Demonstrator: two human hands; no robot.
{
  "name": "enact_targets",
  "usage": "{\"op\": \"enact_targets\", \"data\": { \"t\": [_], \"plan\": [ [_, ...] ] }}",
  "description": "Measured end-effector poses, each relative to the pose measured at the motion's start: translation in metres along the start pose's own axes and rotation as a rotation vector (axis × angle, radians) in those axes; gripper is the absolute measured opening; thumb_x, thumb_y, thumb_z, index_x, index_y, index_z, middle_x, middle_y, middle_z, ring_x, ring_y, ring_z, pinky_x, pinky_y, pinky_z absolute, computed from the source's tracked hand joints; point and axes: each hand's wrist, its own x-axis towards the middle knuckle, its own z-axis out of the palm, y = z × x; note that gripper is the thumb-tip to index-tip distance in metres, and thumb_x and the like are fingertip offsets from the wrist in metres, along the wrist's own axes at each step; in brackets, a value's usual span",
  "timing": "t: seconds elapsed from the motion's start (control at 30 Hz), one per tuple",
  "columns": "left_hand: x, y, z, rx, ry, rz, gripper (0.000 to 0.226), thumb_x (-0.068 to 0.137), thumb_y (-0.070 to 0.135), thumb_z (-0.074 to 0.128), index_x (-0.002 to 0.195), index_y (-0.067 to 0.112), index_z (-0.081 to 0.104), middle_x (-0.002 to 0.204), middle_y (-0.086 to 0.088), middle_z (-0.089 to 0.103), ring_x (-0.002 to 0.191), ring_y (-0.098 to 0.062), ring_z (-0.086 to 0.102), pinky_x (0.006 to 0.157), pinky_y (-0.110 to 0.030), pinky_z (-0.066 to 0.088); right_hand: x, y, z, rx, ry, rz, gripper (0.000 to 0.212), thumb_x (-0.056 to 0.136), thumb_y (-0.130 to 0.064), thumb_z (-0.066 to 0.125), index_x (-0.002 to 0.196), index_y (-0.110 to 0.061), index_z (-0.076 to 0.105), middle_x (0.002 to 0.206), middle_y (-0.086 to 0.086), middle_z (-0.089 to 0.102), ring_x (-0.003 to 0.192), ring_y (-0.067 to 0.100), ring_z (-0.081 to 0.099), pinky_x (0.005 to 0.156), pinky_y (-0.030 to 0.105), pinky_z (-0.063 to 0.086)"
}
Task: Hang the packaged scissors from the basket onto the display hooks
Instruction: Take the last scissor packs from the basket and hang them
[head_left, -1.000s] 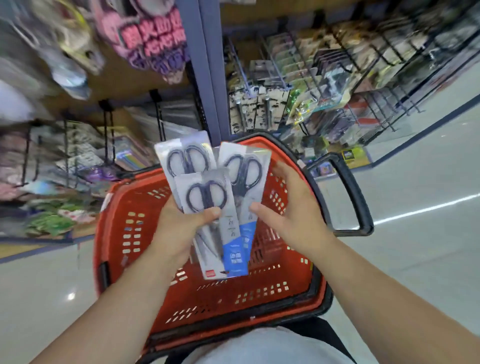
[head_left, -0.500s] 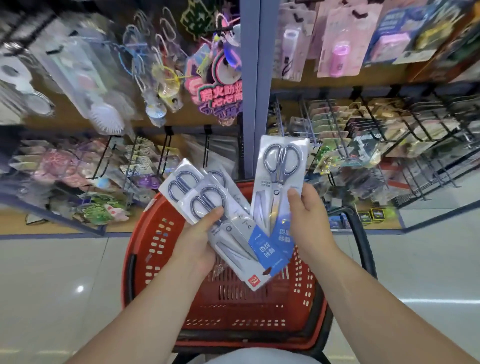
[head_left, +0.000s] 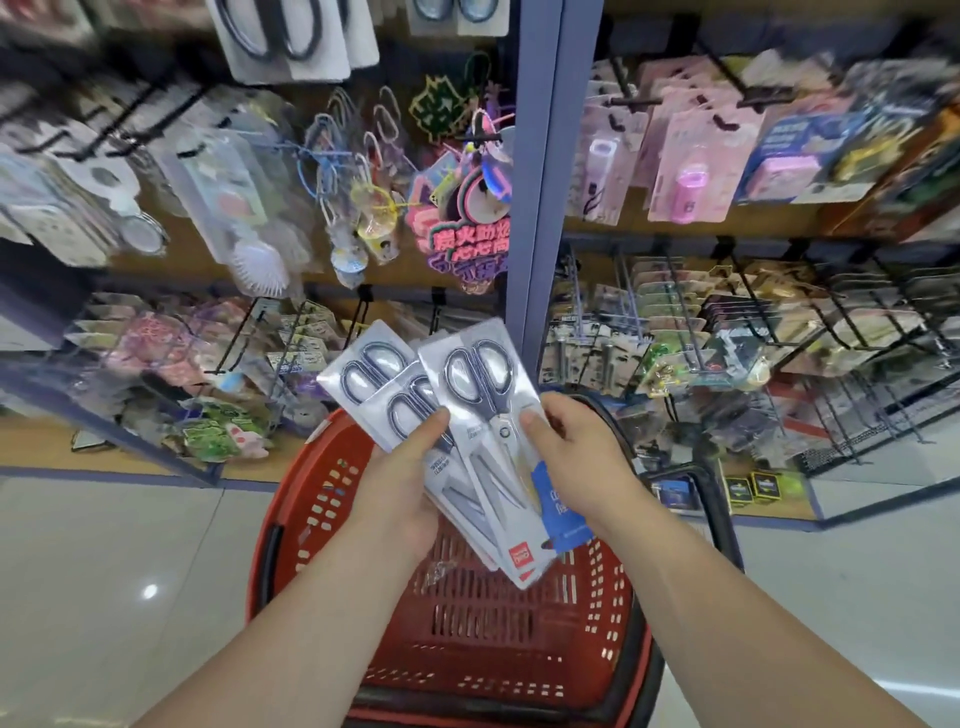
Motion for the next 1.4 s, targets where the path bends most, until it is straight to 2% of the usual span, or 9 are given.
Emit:
{"op": "enact_targets", "data": {
  "t": [0.23, 0.33, 0.43, 0.57, 0.67, 0.8, 1.0, 1.2, 1.4],
  "plan": [
    [-0.003, 0.000, 0.008, 0.043, -0.008, 0.102, 0.049, 0.080, 0.012, 0.080, 0.128, 0.014, 0.072, 0.121, -0.017, 0.076, 0.109, -0.039, 0.074, 0.089, -0.051, 0.061, 0.001, -0.017, 0.016, -0.068, -0.012, -0.075, 0.005, 0.104, -0.032, 0.060, 0.106, -0.037, 0.061, 0.082, -0.023, 0.066, 0.073, -0.005, 0.060, 0.063, 0.014, 0.041],
    [-0.002, 0.000, 0.009, -0.004, 0.025, 0.107, 0.041, 0.087, 0.007, 0.076, 0.127, 0.012, 0.072, 0.119, -0.018, 0.077, 0.108, -0.039, 0.074, 0.088, -0.050, 0.062, 0.000, -0.027, 0.008, -0.022, -0.010, 0.011, 0.031, 0.097, -0.040, 0.071, 0.120, -0.041, 0.050, 0.097, -0.018, 0.071, 0.083, -0.004, 0.065, 0.067, 0.017, 0.045],
    [0.001, 0.011, 0.014, -0.089, 0.046, 0.143, 0.056, 0.076, 0.018, 0.081, 0.131, 0.016, 0.070, 0.121, -0.015, 0.077, 0.110, -0.036, 0.074, 0.094, -0.053, 0.060, -0.007, -0.026, -0.001, -0.019, 0.051, 0.119, 0.054, 0.086, -0.050, 0.080, 0.127, -0.039, 0.048, 0.105, -0.011, 0.069, 0.084, 0.001, 0.067, 0.068, 0.018, 0.053],
    [0.009, 0.033, 0.024, -0.231, 0.068, 0.175, 0.064, 0.073, 0.026, 0.084, 0.135, 0.017, 0.069, 0.126, -0.011, 0.076, 0.115, -0.032, 0.073, 0.102, -0.052, 0.056, -0.024, -0.015, 0.013, 0.454, 0.177, 0.250, 0.056, 0.079, -0.036, 0.090, 0.123, -0.028, 0.058, 0.112, 0.001, 0.077, 0.100, 0.022, 0.075, 0.095, 0.051, 0.059],
    [0.005, 0.036, 0.038, -0.256, 0.024, 0.172, 0.053, 0.085, 0.029, 0.078, 0.135, 0.015, 0.068, 0.124, -0.012, 0.076, 0.118, -0.032, 0.072, 0.105, -0.053, 0.054, -0.031, -0.022, 0.035, 0.921, 0.057, 0.283, 0.054, 0.080, -0.028, 0.087, 0.128, -0.022, 0.063, 0.122, 0.006, 0.076, 0.110, 0.026, 0.074, 0.097, 0.044, 0.056],
    [-0.004, 0.027, 0.049, -0.288, 0.021, 0.175, 0.046, 0.092, 0.024, 0.074, 0.136, 0.012, 0.067, 0.124, -0.013, 0.076, 0.119, -0.033, 0.071, 0.106, -0.054, 0.053, -0.023, -0.039, 0.047, 1.239, 0.201, 0.288, 0.037, 0.088, -0.008, 0.074, 0.124, -0.013, 0.070, 0.118, 0.011, 0.077, 0.107, 0.027, 0.075, 0.094, 0.044, 0.058],
    [-0.011, 0.027, 0.037, -0.312, 0.013, 0.171, 0.058, 0.080, 0.020, 0.078, 0.136, 0.011, 0.067, 0.128, -0.015, 0.074, 0.120, -0.033, 0.071, 0.111, -0.055, 0.050, -0.015, -0.042, 0.035, 1.092, 0.253, 0.257, 0.024, 0.091, 0.001, 0.072, 0.111, -0.012, 0.074, 0.104, 0.010, 0.080, 0.091, 0.025, 0.078, 0.080, 0.039, 0.062],
    [-0.027, 0.044, 0.012, -0.327, 0.100, 0.150, 0.026, 0.093, 0.022, 0.072, 0.117, 0.014, 0.075, 0.110, -0.013, 0.080, 0.093, -0.031, 0.080, 0.092, -0.051, 0.059, -0.014, -0.036, 0.017, 0.938, 0.217, 0.195, 0.019, 0.092, 0.000, 0.072, 0.104, -0.014, 0.074, 0.093, 0.007, 0.081, 0.084, 0.023, 0.078, 0.072, 0.037, 0.062],
    [-0.028, 0.043, 0.013, -0.401, 0.138, 0.180, 0.033, 0.092, 0.014, 0.075, 0.125, 0.014, 0.072, 0.119, -0.011, 0.078, 0.113, -0.030, 0.074, 0.102, -0.049, 0.057, -0.007, -0.044, 0.017, 1.006, 0.219, 0.152, 0.028, 0.088, 0.000, 0.074, 0.113, -0.012, 0.073, 0.101, 0.009, 0.080, 0.089, 0.023, 0.078, 0.076, 0.039, 0.063]
  ]
}}
